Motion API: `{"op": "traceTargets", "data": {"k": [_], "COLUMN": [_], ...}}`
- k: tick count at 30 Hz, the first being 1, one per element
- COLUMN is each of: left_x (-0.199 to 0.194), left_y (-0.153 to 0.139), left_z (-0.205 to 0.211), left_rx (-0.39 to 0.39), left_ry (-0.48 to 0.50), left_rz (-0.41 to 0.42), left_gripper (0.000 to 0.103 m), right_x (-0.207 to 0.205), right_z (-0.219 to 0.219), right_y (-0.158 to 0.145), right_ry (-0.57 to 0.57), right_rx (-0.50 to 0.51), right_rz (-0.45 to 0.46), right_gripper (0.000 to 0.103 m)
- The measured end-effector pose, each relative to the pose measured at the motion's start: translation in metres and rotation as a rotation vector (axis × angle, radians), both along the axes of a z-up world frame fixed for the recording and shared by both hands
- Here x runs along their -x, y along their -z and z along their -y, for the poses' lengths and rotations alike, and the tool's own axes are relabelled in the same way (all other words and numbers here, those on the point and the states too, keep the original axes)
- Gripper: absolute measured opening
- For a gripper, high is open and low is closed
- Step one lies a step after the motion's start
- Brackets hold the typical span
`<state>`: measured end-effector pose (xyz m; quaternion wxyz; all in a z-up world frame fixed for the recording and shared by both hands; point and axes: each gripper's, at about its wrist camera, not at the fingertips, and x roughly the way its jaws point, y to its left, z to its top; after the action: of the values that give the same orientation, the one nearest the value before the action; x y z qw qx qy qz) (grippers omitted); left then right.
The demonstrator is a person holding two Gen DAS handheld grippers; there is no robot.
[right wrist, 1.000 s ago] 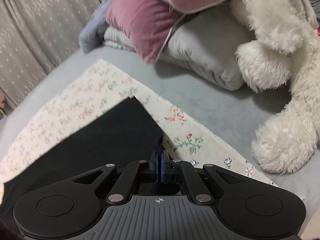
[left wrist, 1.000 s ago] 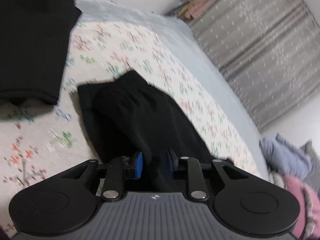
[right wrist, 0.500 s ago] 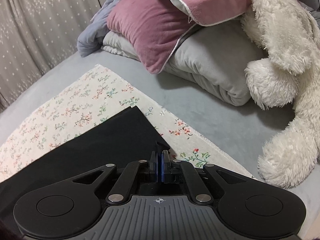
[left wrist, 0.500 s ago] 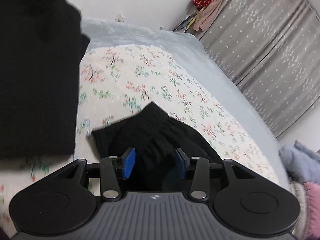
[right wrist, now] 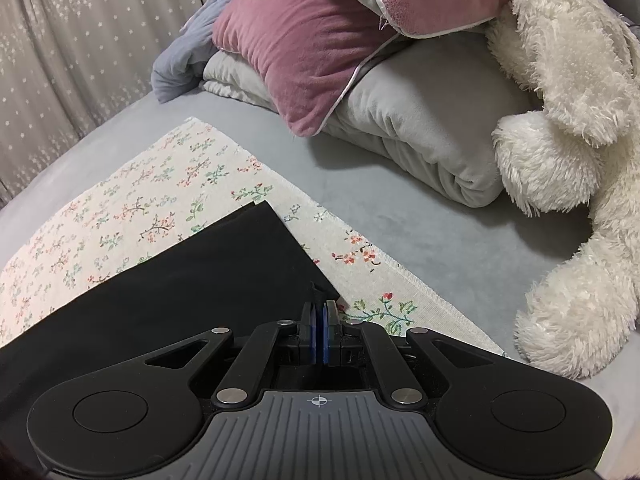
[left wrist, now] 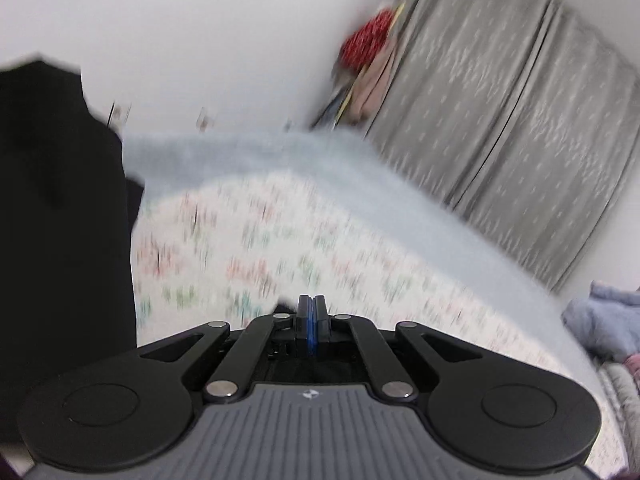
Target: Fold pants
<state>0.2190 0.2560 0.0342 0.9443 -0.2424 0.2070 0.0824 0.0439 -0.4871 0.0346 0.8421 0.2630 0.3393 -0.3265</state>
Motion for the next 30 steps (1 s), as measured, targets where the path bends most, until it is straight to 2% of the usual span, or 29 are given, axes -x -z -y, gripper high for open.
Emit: {"op": "traceTargets", "data": {"k": [2,3,5,6,7,8,10,11,14,20,22,24,25,28,30], "left_x": [0.005,0.005,0.002,0.005,0.008,0.012,0.018,0.020,0.021,0.013,0.010,0.010,0.011,0.016,0.011], "left_y": [-0.002,0.002,0.019,0.027,0.033,0.035,0.035,0.034,0.041,0.045,0.045,0.044,0.045,0.053,0.058], "left_z": [-0.009,-0.013,-0.021,-0.026,-0.029,-0.030,-0.027,-0.025,-0.027,-0.021,-0.017,-0.015,-0.015,-0.016,-0.012], "left_rx": [0.061,0.109,0.260,0.339,0.399,0.426,0.416,0.416,0.491,0.522,0.490,0.436,0.437,0.513,0.489], "left_ry": [0.002,0.030,0.060,0.046,0.042,0.042,0.043,0.056,0.081,0.088,0.098,0.060,0.051,0.053,0.052], "left_rz": [-0.006,-0.036,-0.144,-0.173,-0.174,-0.168,-0.171,-0.177,-0.187,-0.218,-0.243,-0.295,-0.318,-0.312,-0.318], "left_gripper": [0.000,0.000,0.000,0.004,0.021,0.044,0.064,0.065,0.069,0.074,0.076,0.076,0.076,0.076,0.076], "right_x": [-0.001,0.000,0.000,0.000,-0.001,-0.001,-0.001,-0.002,-0.003,-0.006,-0.008,-0.008,-0.008,-0.008,-0.009], "right_z": [-0.001,-0.001,0.000,0.000,0.000,0.000,-0.001,-0.001,-0.002,-0.004,-0.005,-0.006,-0.006,-0.004,-0.004], "right_y": [0.000,0.000,0.001,0.001,0.002,0.003,0.004,0.003,0.003,0.003,0.002,0.002,0.002,0.002,0.002], "right_ry": [-0.003,-0.002,0.000,0.000,-0.001,-0.002,-0.008,-0.011,-0.013,-0.008,-0.009,-0.011,-0.011,-0.012,-0.012], "right_rx": [0.001,0.000,-0.004,-0.005,-0.007,-0.010,-0.015,-0.014,-0.010,-0.007,-0.004,-0.002,-0.001,-0.001,-0.001], "right_rz": [-0.002,-0.001,-0.003,-0.006,-0.010,-0.013,-0.015,-0.015,-0.015,-0.016,-0.016,-0.016,-0.016,-0.019,-0.020], "right_gripper": [0.003,0.003,0.003,0.004,0.004,0.004,0.005,0.005,0.005,0.005,0.005,0.005,0.005,0.005,0.005]}}
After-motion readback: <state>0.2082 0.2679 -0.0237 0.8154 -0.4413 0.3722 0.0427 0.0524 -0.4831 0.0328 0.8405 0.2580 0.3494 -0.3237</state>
